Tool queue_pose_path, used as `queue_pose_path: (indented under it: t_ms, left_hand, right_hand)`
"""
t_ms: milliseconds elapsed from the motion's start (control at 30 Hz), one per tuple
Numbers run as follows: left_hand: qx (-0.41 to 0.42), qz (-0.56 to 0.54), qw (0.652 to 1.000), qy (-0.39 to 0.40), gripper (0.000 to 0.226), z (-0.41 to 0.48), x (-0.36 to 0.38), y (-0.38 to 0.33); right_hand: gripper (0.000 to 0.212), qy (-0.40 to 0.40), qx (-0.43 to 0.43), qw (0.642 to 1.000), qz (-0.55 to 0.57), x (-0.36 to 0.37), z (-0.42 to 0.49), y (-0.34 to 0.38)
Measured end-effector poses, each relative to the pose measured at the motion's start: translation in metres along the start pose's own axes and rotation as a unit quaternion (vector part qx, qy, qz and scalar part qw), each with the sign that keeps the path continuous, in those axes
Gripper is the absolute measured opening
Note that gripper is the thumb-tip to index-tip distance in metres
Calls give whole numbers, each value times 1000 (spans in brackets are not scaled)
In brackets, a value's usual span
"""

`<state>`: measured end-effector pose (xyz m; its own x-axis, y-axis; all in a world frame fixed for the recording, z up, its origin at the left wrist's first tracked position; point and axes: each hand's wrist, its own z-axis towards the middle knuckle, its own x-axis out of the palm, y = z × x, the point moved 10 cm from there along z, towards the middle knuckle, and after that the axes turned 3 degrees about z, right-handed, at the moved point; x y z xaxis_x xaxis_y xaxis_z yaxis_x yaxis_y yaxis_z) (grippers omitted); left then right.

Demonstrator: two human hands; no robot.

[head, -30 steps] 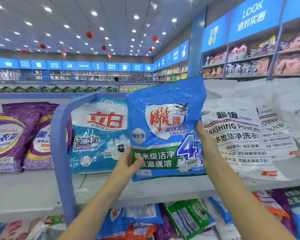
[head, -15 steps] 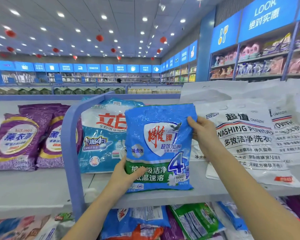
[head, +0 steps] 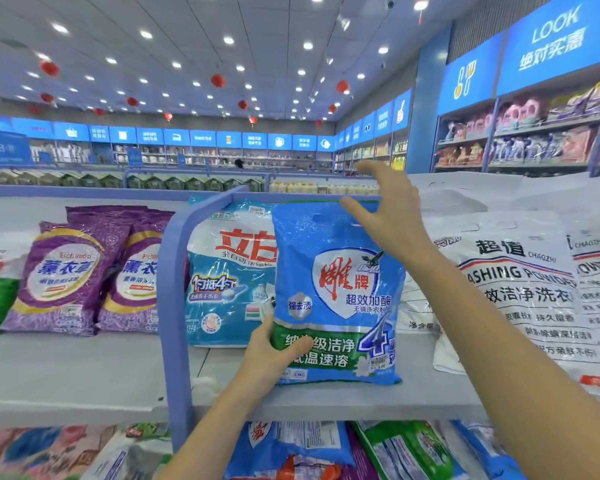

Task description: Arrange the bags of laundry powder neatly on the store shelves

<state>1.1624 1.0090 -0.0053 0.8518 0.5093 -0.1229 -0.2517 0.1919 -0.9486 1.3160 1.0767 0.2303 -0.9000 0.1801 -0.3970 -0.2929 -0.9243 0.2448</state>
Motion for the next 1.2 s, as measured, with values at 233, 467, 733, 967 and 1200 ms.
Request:
queue_pose_path:
  t_ms: [233, 467, 733, 967, 1200]
  left_hand:
    - [4, -29, 1000, 2, 33, 1, 0, 1]
    - [-1, -40, 999, -27, 21, 3, -3, 1]
    - [-7, -17, 999, -46, 17, 4, -5, 0]
    - [-27, -11, 998, -57, 21, 0, -8, -3]
    - [-33, -11, 998, -53, 9, -33, -16, -22]
  right_hand:
    - [32, 155, 63, 981, -94, 61, 29, 13]
    - [22, -68, 18, 997, 37, -3, 0, 3]
    - [59, 54, 359, 909, 206, 42, -160, -117]
    - [4, 31, 390, 857, 335, 71, -183, -107]
    - [18, -41, 342, 891, 295, 33, -174, -75]
